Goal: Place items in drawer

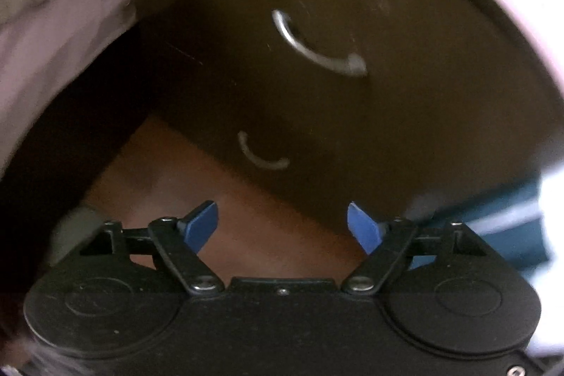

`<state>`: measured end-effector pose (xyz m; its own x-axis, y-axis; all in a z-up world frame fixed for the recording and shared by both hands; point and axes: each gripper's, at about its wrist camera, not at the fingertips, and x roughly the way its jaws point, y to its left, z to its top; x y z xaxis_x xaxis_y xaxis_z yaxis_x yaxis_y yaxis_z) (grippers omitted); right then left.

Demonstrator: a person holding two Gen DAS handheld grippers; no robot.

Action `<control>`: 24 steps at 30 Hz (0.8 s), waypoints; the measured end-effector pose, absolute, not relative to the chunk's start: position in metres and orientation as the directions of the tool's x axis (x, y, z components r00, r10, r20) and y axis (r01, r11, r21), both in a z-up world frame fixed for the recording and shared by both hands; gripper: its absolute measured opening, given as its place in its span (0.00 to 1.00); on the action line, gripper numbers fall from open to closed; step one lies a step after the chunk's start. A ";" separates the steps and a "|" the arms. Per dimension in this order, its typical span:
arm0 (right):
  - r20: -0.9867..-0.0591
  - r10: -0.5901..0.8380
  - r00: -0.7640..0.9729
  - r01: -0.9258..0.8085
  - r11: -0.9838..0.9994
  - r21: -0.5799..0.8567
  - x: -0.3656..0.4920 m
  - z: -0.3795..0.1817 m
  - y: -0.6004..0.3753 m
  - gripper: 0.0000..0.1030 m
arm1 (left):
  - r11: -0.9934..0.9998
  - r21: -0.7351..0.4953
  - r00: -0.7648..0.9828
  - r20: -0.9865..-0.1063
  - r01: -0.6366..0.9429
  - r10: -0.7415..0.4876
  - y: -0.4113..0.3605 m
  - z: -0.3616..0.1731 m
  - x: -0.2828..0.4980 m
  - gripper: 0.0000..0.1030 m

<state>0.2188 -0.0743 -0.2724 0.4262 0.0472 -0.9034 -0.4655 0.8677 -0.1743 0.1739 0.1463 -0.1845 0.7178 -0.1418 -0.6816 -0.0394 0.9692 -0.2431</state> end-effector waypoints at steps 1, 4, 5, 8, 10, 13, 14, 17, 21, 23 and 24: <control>-0.912 0.064 0.405 -0.434 0.891 -0.130 0.210 -0.270 -0.078 0.80 | 0.970 -0.241 0.717 -0.683 -0.038 -0.141 0.145 -0.185 0.175 0.62; -0.928 0.140 0.346 -0.353 0.935 0.010 0.201 -0.266 -0.093 0.81 | 0.972 -0.234 0.714 -0.687 -0.036 -0.139 0.142 -0.185 0.176 0.62; -0.929 0.164 0.330 -0.337 0.940 0.047 0.199 -0.266 -0.093 0.81 | 0.973 -0.230 0.712 -0.688 -0.034 -0.138 0.140 -0.186 0.177 0.62; -0.922 0.207 0.328 -0.308 0.946 0.103 0.197 -0.263 -0.089 0.86 | 0.976 -0.216 0.708 -0.694 -0.027 -0.134 0.136 -0.187 0.178 0.62; -0.915 0.207 0.345 -0.287 0.952 0.107 0.191 -0.258 -0.087 0.88 | 0.979 -0.205 0.707 -0.695 -0.020 -0.131 0.132 -0.187 0.178 0.62; -0.903 0.200 0.379 -0.244 0.963 0.111 0.183 -0.244 -0.093 0.90 | 0.982 -0.189 0.704 -0.699 -0.011 -0.127 0.126 -0.188 0.176 0.62; -0.899 0.196 0.392 -0.232 0.967 0.110 0.180 -0.238 -0.096 0.91 | 0.983 -0.184 0.701 -0.701 -0.007 -0.126 0.124 -0.188 0.175 0.62; -0.887 0.177 0.425 -0.217 0.972 0.090 0.171 -0.220 -0.107 0.92 | 0.986 -0.168 0.692 -0.712 0.001 -0.122 0.116 -0.190 0.171 0.62; -0.869 0.143 0.474 -0.179 0.982 0.063 0.156 -0.195 -0.125 0.95 | 0.987 -0.163 0.684 -0.720 -0.004 -0.116 0.105 -0.189 0.161 0.62; -0.861 0.126 0.494 -0.160 0.986 0.052 0.148 -0.182 -0.133 0.96 | 0.988 -0.153 0.683 -0.722 -0.003 -0.110 0.097 -0.186 0.153 0.69; -0.856 0.117 0.503 -0.150 0.988 0.047 0.144 -0.176 -0.137 0.97 | 0.989 -0.150 0.685 -0.721 -0.001 -0.108 0.093 -0.184 0.149 0.71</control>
<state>0.1440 -0.1370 -0.1762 0.5031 0.1173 -0.8562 -0.1505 0.9875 0.0468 0.1490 0.0927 -0.1836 0.6848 -0.1081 -0.7207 -0.0014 0.9887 -0.1496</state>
